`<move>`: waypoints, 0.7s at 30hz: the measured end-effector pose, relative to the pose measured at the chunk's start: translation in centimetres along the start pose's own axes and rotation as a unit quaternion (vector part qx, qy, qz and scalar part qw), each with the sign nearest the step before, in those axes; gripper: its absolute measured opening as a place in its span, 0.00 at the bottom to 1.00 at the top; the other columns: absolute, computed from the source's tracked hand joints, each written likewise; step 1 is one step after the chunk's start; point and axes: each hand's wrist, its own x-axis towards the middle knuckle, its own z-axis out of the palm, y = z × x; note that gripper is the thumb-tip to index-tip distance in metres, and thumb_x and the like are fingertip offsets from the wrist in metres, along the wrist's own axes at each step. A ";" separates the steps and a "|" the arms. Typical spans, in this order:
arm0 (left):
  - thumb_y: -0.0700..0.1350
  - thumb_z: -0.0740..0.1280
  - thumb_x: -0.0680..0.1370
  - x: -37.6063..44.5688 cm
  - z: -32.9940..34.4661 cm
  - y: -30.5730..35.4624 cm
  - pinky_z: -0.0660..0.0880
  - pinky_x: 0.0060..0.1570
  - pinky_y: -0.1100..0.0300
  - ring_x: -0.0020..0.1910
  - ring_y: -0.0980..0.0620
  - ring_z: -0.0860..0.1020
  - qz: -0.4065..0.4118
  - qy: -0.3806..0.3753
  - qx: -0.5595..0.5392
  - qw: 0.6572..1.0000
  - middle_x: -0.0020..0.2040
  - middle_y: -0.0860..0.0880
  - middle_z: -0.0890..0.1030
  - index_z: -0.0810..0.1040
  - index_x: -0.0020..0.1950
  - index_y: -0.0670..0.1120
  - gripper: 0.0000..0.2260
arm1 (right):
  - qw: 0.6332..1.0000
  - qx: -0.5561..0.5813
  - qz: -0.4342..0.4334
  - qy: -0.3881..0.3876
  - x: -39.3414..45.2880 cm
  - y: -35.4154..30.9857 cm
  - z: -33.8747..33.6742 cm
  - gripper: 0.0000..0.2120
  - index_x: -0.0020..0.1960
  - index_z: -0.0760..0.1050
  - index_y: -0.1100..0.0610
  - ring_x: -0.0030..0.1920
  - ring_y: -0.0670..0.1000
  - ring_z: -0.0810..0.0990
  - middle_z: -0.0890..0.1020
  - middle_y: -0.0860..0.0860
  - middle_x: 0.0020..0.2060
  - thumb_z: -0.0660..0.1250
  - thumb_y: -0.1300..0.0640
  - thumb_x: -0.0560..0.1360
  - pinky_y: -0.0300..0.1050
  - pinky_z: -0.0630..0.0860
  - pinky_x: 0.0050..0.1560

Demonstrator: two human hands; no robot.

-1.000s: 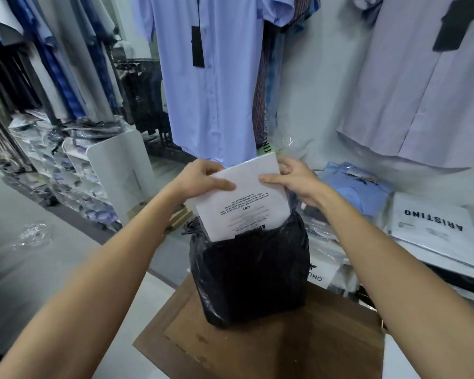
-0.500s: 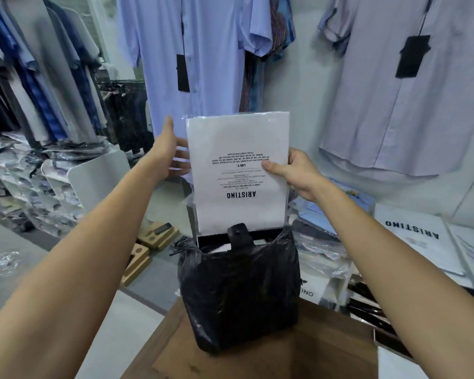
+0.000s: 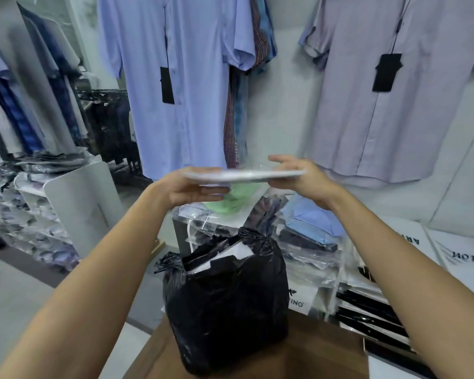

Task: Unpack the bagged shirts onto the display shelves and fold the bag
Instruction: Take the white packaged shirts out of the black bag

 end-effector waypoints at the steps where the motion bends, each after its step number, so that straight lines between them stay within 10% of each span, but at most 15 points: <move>1: 0.35 0.62 0.82 0.3 0.2 0.0 0.84 0.39 0.56 0.45 0.46 0.86 0.007 0.007 0.024 1.000 0.62 0.38 0.82 0.75 0.71 0.43 0.17 | 0.999 -0.042 -0.003 -0.005 -0.4 0.3 -0.2 0.18 0.55 0.86 0.51 0.70 0.49 0.73 0.74 0.49 0.72 0.76 0.70 0.72 0.36 0.78 0.59; 5: 0.36 0.76 0.68 1.2 0.3 0.3 0.70 0.22 0.60 0.37 0.48 0.79 0.054 0.011 0.089 0.995 0.54 0.42 0.85 0.79 0.68 0.56 0.31 | 0.991 -0.094 0.007 0.095 -1.0 1.3 -0.4 0.21 0.62 0.80 0.39 0.73 0.49 0.67 0.69 0.47 0.72 0.75 0.61 0.76 0.45 0.68 0.72; 10: 0.32 0.72 0.73 2.1 0.4 -0.3 0.75 0.28 0.60 0.45 0.44 0.80 0.119 0.008 0.069 0.990 0.64 0.46 0.83 0.76 0.70 0.63 0.33 | 0.994 -0.019 0.044 0.101 -1.4 1.4 -1.3 0.30 0.70 0.74 0.40 0.68 0.48 0.75 0.75 0.46 0.69 0.75 0.63 0.74 0.34 0.76 0.53; 14: 0.27 0.70 0.72 2.1 0.9 -0.9 0.73 0.68 0.38 0.63 0.38 0.81 0.143 -0.002 0.042 0.989 0.64 0.45 0.83 0.76 0.71 0.61 0.36 | 0.990 0.065 0.061 0.106 -1.3 0.7 -1.8 0.24 0.68 0.78 0.49 0.60 0.45 0.80 0.82 0.48 0.62 0.69 0.69 0.77 0.37 0.79 0.58; 18: 0.23 0.67 0.74 1.6 2.3 -1.7 0.82 0.45 0.59 0.61 0.47 0.82 0.182 0.030 0.059 0.981 0.69 0.50 0.77 0.68 0.77 0.58 0.41 | 0.974 0.110 0.116 0.158 -1.1 0.3 -1.6 0.23 0.57 0.84 0.51 0.49 0.50 0.84 0.86 0.51 0.54 0.56 0.71 0.79 0.46 0.83 0.54; 21: 0.32 0.74 0.74 2.2 3.4 -2.8 0.83 0.53 0.53 0.60 0.48 0.83 0.195 0.060 0.076 0.976 0.74 0.51 0.71 0.59 0.79 0.63 0.44 | 0.968 0.109 0.134 0.183 -1.2 0.4 -1.4 0.19 0.53 0.84 0.50 0.44 0.49 0.83 0.84 0.53 0.55 0.58 0.66 0.78 0.51 0.82 0.49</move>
